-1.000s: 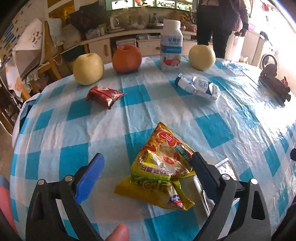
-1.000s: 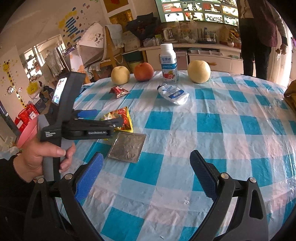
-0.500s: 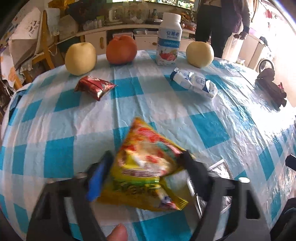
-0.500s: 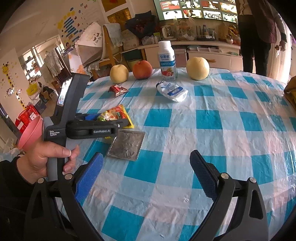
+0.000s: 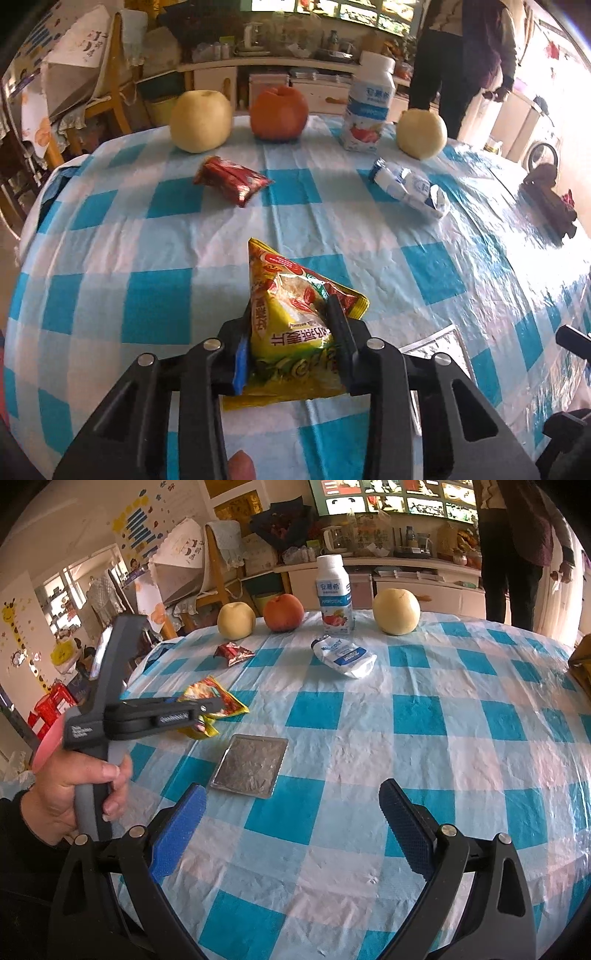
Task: Collect trash
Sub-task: 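Grasp the yellow snack bag with the left gripper, then grasp the silver foil tray with the right gripper while the left gripper holds the yellow bag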
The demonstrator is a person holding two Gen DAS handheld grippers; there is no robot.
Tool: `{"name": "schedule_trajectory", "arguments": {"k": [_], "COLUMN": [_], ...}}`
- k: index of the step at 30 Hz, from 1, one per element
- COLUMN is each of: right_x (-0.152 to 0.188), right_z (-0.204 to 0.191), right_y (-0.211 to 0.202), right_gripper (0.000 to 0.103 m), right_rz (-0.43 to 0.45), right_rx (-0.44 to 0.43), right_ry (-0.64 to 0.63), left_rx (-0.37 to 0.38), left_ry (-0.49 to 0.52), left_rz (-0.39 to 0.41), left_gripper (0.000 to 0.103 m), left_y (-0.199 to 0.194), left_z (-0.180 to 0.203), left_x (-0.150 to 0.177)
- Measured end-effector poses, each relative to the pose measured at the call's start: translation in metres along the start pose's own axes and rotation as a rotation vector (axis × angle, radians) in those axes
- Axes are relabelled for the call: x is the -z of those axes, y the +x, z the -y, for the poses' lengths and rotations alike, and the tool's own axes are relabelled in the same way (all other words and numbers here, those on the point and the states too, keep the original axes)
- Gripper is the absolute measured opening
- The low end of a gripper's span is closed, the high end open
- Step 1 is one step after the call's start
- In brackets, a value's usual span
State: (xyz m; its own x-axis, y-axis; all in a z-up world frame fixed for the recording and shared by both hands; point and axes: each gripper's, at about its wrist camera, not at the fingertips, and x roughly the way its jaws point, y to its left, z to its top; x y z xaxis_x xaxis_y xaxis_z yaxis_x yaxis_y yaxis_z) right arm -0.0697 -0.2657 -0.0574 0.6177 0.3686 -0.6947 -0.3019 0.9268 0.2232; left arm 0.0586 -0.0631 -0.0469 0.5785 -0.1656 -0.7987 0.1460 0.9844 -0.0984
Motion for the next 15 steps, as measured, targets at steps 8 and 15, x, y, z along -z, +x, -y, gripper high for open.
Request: {"name": "schedule_trajectory", "arguments": {"k": [8,15], "right_x": [-0.01,-0.023], "right_z": [-0.016,-0.036], "right_y": [0.019,0.054], "right_gripper": [0.095,0.095], "right_rz": [-0.012,0.011], "right_rx": [0.001,0.024], "right_ry": [-0.066,-0.053], "left_rx": [-0.037,-0.076], "left_ry": [-0.027,-0.042], "left_rz": [0.051,0.105], "left_gripper": [0.036,0.036], "left_y": [-0.027,-0.062], "left_z": [-0.017,-0.035], "left_x": [0.004,0.003]}}
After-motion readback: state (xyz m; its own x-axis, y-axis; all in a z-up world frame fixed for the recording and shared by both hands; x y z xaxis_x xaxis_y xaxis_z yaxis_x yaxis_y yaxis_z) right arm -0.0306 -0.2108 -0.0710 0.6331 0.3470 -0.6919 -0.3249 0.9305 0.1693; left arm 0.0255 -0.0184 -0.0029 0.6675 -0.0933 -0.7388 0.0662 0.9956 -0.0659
